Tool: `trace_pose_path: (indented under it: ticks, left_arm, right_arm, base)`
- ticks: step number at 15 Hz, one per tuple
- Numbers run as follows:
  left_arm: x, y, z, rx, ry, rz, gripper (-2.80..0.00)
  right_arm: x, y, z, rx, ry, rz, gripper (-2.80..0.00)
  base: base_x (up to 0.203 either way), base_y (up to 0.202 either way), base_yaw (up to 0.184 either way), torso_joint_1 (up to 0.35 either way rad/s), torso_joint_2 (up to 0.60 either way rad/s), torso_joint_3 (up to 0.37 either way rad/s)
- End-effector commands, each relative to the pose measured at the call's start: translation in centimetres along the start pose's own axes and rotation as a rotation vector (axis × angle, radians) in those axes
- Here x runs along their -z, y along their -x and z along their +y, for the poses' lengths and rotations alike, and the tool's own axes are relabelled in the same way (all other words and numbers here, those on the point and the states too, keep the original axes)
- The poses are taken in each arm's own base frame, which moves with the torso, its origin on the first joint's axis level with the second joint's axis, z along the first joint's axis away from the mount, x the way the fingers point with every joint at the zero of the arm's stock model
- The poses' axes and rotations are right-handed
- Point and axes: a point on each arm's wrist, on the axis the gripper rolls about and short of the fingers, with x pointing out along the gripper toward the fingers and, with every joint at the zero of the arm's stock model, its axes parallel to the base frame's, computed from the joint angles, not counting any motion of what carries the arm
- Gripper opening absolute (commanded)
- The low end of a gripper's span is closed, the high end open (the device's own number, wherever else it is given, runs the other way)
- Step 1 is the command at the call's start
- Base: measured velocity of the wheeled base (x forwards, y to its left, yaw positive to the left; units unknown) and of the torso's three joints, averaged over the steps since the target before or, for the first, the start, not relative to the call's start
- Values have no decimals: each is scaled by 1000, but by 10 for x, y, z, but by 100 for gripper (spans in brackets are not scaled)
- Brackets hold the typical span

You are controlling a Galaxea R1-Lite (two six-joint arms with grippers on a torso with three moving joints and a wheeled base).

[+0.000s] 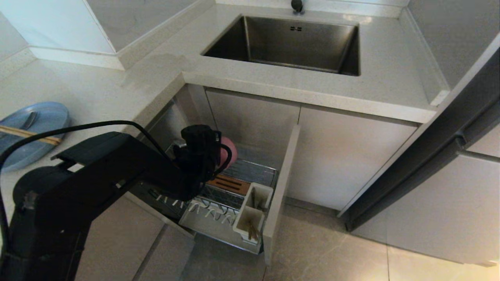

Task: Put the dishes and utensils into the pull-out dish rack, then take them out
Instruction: Pick up the bowl and place it in the cupboard

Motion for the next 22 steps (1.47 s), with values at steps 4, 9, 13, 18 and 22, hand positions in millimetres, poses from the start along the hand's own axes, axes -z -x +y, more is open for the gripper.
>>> trace_pose_path:
  ticks: [4, 9, 13, 18, 22]
  left_arm:
    - [6, -3, 7, 21, 14, 13, -280]
    - [9, -5, 11, 62, 32, 23, -280]
    - [11, -7, 16, 63, 34, 57, -280]
    - [11, -7, 16, 73, 33, 61, -280]
    - [11, -7, 17, 69, 26, 59, -280]
  right_arm:
    - [0, 0, 0, 0, 0, -1, -280]
    - [0, 0, 0, 0, 0, -1, -280]
    - [0, 0, 0, 0, 0, -1, -280]
    - [0, 0, 0, 0, 0, -1, -280]
    - [0, 0, 0, 0, 0, -1, -280]
  base:
    - [0, 0, 0, 0, 0, 0]
    - [0, 0, 0, 0, 0, 0]
    - [0, 0, 0, 0, 0, 0]
    - [0, 0, 0, 0, 0, 0]
    - [0, 0, 0, 0, 0, 0]
